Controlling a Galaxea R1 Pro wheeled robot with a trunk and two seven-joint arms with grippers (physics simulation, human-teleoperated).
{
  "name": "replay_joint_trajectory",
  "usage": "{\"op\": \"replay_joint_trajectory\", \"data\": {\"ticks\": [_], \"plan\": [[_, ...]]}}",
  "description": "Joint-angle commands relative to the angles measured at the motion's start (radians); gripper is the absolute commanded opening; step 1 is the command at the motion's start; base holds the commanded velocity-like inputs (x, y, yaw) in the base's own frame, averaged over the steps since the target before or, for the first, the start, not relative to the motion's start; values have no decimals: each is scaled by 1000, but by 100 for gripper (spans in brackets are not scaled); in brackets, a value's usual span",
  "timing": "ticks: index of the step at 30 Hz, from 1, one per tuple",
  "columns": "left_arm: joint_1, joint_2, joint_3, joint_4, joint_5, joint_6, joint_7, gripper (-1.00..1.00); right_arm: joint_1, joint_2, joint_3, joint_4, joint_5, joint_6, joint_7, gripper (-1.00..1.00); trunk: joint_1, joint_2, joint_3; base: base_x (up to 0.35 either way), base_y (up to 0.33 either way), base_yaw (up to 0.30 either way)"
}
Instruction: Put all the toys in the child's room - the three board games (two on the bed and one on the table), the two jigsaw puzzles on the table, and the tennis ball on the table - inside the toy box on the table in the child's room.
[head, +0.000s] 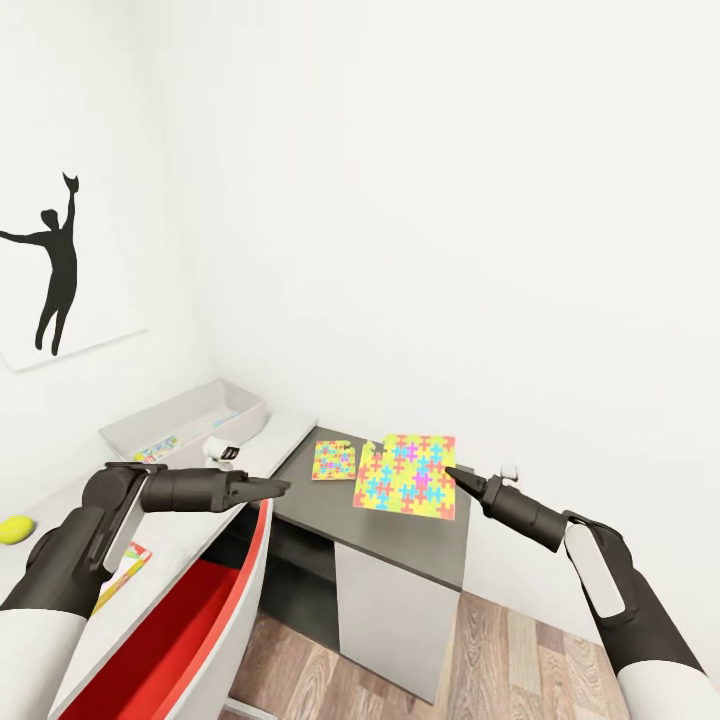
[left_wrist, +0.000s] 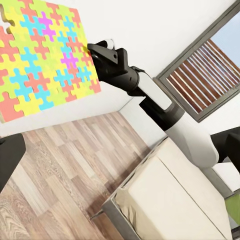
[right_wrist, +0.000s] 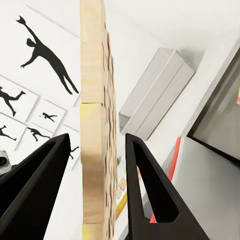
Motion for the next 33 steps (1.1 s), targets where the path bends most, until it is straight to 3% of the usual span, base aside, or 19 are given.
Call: {"op": "replay_joint_trajectory", "data": {"ticks": [1, 13, 33], "plan": [[-1, 1, -2, 0, 3, 11, -2, 100, -1, 0, -1, 0, 0, 4, 3, -100, 1, -2, -2, 0, 0, 0], [-1, 2, -1, 0, 3, 10, -2, 100, -1, 0, 0, 3, 5, 3, 0, -100, 1, -2, -2, -47, -80, 23], [-1, 1, -1, 0, 4, 11, -2, 100, -1, 2, 7, -12, 4, 13, -39, -100, 1, -2, -2, -5, -9, 275]]}}
